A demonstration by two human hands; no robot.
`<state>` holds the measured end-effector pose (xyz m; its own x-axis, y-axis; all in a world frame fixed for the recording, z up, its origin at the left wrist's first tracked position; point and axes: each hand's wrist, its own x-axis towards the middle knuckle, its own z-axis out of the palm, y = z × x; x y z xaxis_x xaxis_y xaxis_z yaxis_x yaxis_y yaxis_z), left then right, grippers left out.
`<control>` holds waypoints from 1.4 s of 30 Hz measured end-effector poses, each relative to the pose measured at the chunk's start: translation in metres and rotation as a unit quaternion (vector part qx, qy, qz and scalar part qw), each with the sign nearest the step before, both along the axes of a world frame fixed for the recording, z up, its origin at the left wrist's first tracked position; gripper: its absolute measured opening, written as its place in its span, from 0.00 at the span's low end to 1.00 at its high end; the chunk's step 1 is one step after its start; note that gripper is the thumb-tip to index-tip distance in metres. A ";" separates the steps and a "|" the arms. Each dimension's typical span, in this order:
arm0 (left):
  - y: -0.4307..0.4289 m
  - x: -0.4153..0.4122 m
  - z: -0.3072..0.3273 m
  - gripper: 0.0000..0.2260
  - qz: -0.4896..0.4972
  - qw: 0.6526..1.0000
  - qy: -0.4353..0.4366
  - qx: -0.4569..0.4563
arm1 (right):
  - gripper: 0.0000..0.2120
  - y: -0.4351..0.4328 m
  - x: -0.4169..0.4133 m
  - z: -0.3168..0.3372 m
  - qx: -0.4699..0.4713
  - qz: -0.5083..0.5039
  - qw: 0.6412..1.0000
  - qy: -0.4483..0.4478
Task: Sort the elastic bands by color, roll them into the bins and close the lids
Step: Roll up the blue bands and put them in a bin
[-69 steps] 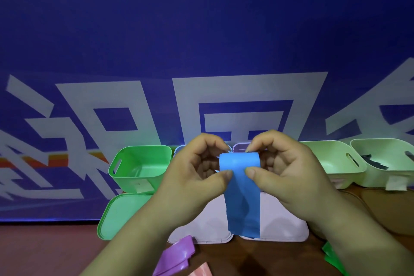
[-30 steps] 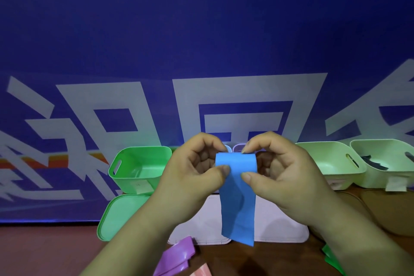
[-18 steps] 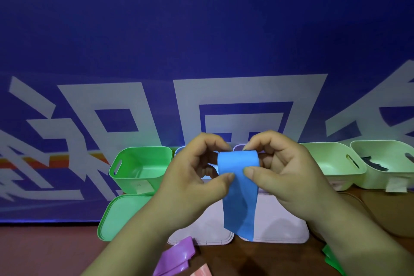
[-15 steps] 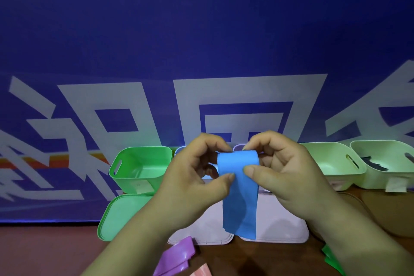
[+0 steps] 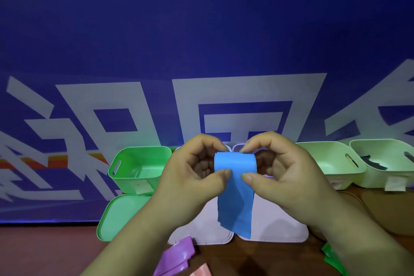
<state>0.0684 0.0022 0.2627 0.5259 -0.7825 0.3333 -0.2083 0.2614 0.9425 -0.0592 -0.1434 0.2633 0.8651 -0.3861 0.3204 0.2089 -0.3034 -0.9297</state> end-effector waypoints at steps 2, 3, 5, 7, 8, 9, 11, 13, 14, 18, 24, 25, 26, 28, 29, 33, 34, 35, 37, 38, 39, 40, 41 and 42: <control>-0.001 -0.001 0.000 0.11 0.006 1.000 0.017 0.002 | 0.16 0.000 -0.001 -0.001 -0.033 -0.008 0.999 0.000; -0.001 -0.002 0.000 0.11 0.007 1.000 0.022 0.005 | 0.15 0.000 -0.001 -0.001 -0.040 -0.010 0.999 -0.001; -0.002 -0.003 0.000 0.11 0.006 1.000 0.019 0.011 | 0.14 0.001 -0.001 -0.002 -0.042 -0.010 0.999 -0.005; -0.001 -0.002 -0.001 0.10 0.001 1.000 0.013 0.015 | 0.13 0.000 0.000 -0.004 -0.039 -0.014 0.999 -0.007; -0.001 -0.002 -0.002 0.10 -0.003 1.000 0.010 0.016 | 0.13 -0.001 0.000 -0.005 -0.031 -0.014 0.999 -0.007; 0.000 -0.001 -0.002 0.10 -0.008 1.000 0.003 0.017 | 0.13 -0.001 0.001 -0.005 -0.016 -0.009 1.000 -0.007; 0.001 0.001 -0.004 0.12 -0.009 0.999 -0.034 0.024 | 0.12 -0.001 0.002 -0.005 0.029 0.009 0.999 -0.008; 0.002 0.002 -0.004 0.14 -0.005 0.996 -0.076 0.036 | 0.11 -0.002 0.003 -0.003 0.071 0.019 0.997 -0.004; 0.003 0.002 -0.004 0.15 -0.002 0.995 -0.090 0.040 | 0.11 -0.003 0.003 -0.003 0.079 0.020 0.997 -0.002; 0.003 0.003 -0.003 0.16 0.013 0.994 -0.107 0.031 | 0.10 -0.002 0.005 -0.002 0.075 0.018 0.997 0.007; 0.003 0.004 -0.004 0.15 0.014 0.994 -0.105 0.020 | 0.08 0.000 0.005 0.000 0.086 0.015 0.996 0.011; 0.003 0.004 -0.004 0.14 0.014 0.995 -0.102 0.018 | 0.08 -0.001 0.005 0.000 0.080 0.013 0.997 0.013; 0.003 0.005 -0.004 0.13 0.013 0.995 -0.095 0.014 | 0.09 -0.002 0.004 -0.001 0.074 0.012 0.997 0.015; 0.002 0.004 -0.004 0.12 0.012 0.997 -0.071 0.006 | 0.11 -0.002 0.003 -0.002 0.060 0.012 0.998 0.020; 0.002 0.004 -0.004 0.12 0.013 0.998 -0.059 0.004 | 0.13 -0.003 0.003 -0.003 0.051 0.011 0.998 0.020; 0.001 0.001 -0.001 0.10 0.009 1.000 -0.024 0.008 | 0.17 -0.001 0.000 -0.006 0.008 -0.007 1.000 0.004; 0.000 0.001 -0.001 0.10 0.007 1.000 -0.019 0.011 | 0.17 -0.001 -0.001 -0.006 -0.009 -0.011 1.000 0.001; 0.000 0.000 0.000 0.10 0.006 1.000 -0.016 0.015 | 0.16 -0.001 -0.002 -0.005 -0.023 -0.013 1.000 -0.003; 0.000 0.000 0.000 0.09 0.005 1.000 -0.007 0.019 | 0.15 0.000 -0.003 -0.004 -0.041 -0.015 0.999 -0.009; -0.001 -0.001 0.000 0.09 0.005 1.000 -0.001 0.018 | 0.14 0.000 -0.003 -0.004 -0.046 -0.015 0.999 -0.011; -0.001 -0.001 0.001 0.08 0.006 1.000 0.006 0.017 | 0.13 0.000 -0.003 -0.003 -0.049 -0.014 0.999 -0.014; -0.001 -0.002 0.001 0.08 0.007 1.000 0.014 0.017 | 0.13 0.000 -0.003 -0.003 -0.048 -0.013 0.999 -0.017; -0.001 -0.002 0.001 0.08 0.007 1.000 0.022 0.017 | 0.12 0.001 -0.003 -0.003 -0.043 -0.012 0.999 -0.018; -0.001 -0.002 0.001 0.08 0.006 0.999 0.028 0.018 | 0.12 0.000 -0.003 -0.003 -0.037 -0.013 0.999 -0.018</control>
<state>0.0660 0.0010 0.2640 0.5525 -0.7867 0.2756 -0.1580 0.2258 0.9613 -0.0617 -0.1429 0.2598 0.8425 -0.3823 0.3795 0.2325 -0.3775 -0.8963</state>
